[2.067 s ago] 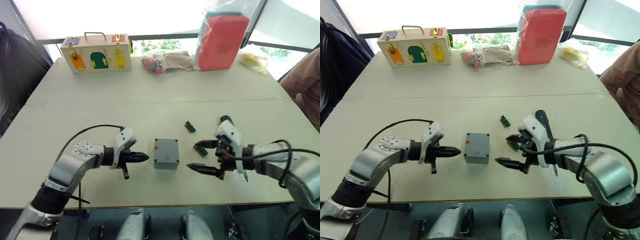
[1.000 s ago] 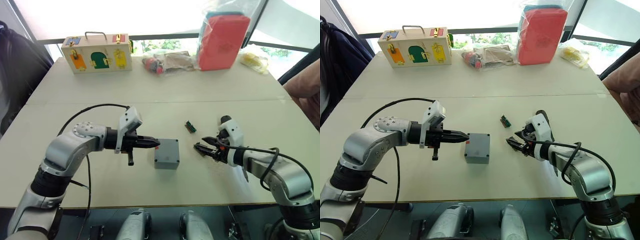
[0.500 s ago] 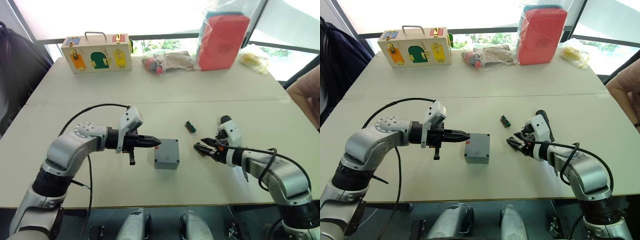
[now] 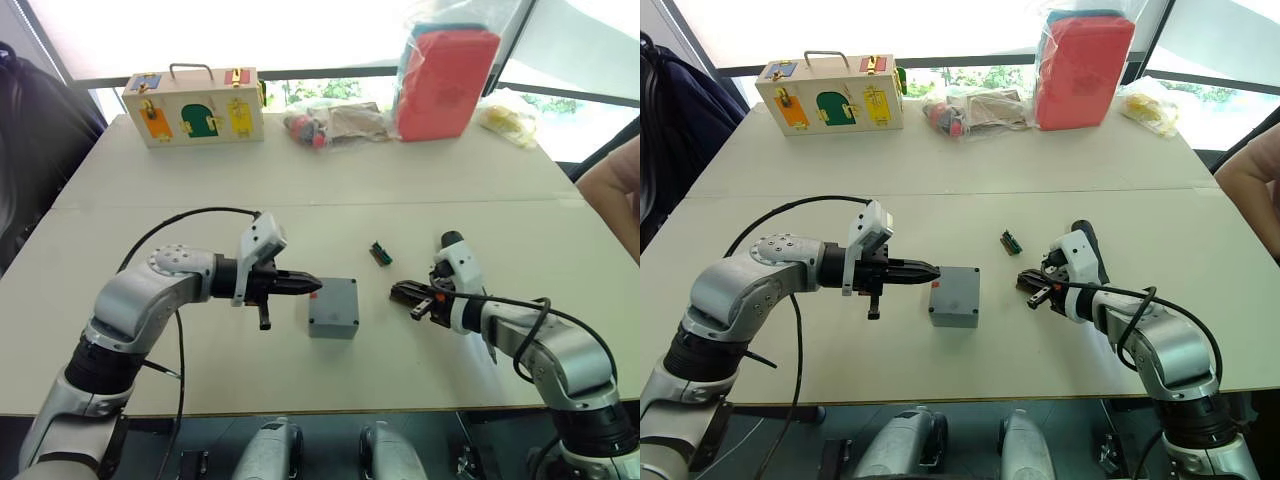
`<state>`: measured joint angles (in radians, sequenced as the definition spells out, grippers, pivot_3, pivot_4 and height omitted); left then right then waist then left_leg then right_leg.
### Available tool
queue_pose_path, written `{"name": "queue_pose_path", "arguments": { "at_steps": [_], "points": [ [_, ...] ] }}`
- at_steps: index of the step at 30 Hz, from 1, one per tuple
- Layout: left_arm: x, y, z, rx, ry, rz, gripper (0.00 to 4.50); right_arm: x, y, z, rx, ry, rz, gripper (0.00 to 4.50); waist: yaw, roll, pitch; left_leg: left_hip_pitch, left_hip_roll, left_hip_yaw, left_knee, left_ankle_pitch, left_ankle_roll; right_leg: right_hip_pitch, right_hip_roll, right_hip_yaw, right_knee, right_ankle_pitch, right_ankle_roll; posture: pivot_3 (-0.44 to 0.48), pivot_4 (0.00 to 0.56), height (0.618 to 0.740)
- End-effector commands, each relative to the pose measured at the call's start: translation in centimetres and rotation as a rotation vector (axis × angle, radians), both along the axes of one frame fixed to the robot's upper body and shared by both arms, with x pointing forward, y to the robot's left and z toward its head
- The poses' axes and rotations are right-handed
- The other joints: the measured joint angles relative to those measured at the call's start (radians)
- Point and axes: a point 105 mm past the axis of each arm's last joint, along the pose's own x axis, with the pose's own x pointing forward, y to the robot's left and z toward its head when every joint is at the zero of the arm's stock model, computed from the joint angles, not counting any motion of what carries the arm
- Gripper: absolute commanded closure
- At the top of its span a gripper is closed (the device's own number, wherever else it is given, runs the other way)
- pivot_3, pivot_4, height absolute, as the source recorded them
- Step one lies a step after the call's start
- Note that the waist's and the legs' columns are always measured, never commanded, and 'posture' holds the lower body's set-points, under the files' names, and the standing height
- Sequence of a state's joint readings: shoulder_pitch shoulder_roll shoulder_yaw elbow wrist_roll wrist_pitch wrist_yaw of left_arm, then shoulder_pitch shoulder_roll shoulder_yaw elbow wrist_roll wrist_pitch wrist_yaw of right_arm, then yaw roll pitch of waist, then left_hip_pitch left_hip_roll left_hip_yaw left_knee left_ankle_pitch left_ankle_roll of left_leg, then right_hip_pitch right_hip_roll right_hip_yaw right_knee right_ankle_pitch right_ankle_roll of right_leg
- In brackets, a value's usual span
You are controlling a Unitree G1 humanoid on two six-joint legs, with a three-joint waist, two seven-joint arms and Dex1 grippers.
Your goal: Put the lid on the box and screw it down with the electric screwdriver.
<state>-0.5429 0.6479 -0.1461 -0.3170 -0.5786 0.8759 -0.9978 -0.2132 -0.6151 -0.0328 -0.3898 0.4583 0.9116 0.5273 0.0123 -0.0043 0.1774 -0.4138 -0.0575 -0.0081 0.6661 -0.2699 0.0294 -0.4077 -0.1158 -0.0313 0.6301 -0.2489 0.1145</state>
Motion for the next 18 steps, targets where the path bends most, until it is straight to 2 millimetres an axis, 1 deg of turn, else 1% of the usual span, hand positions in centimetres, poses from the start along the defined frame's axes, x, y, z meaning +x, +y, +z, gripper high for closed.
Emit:
{"name": "queue_pose_path", "arguments": {
  "at_steps": [1,7,11,13,15,18],
  "points": [
    [-0.1,-0.2,0.5,-0.011,-0.036,-0.009,4.50,0.0,-0.1,2.4,0.023,-0.079,-0.013,4.44,0.000,0.000,0.000,0.000,0.000,0.000,0.000,0.000,0.000,0.000,0.000,0.000,0.000,0.000,0.000,0.000,0.150,0.740],
    [0.1,-0.1,0.4,-0.016,-0.034,-0.004,4.50,-0.3,0.2,3.6,0.034,-0.101,-0.015,4.44,0.000,0.000,0.000,0.000,0.000,0.000,0.000,0.000,0.000,0.000,0.000,0.000,0.000,0.000,0.000,0.000,0.150,0.740],
    [0.3,0.0,0.3,-0.017,-0.035,0.001,4.50,-0.4,0.3,3.6,0.037,-0.102,-0.016,4.44,0.000,0.000,0.000,0.000,0.000,0.000,0.000,0.000,0.000,0.000,0.000,0.000,0.000,0.000,0.000,0.000,0.150,0.740],
    [0.3,0.1,0.3,-0.015,-0.036,0.002,4.50,-0.5,0.6,3.9,0.040,-0.115,-0.004,4.44,0.000,0.000,0.000,0.000,0.000,0.000,0.000,0.000,0.000,0.000,0.000,0.000,0.000,0.000,0.000,0.000,0.150,0.740],
    [0.4,0.5,0.3,-0.010,-0.036,0.009,4.50,-0.6,1.3,4.9,0.069,-0.146,0.029,4.44,-0.001,0.000,0.000,0.000,0.000,0.000,0.000,0.000,0.000,0.000,0.000,0.000,0.000,0.000,0.000,0.000,0.150,0.740],
    [0.5,1.2,0.3,0.001,-0.034,0.026,4.50,-1.0,3.0,6.4,0.116,-0.186,0.106,4.44,-0.004,0.000,0.000,0.000,0.000,0.000,0.000,0.000,0.000,0.000,0.000,0.000,0.000,0.000,0.000,0.000,0.150,0.740]
  ]
}}
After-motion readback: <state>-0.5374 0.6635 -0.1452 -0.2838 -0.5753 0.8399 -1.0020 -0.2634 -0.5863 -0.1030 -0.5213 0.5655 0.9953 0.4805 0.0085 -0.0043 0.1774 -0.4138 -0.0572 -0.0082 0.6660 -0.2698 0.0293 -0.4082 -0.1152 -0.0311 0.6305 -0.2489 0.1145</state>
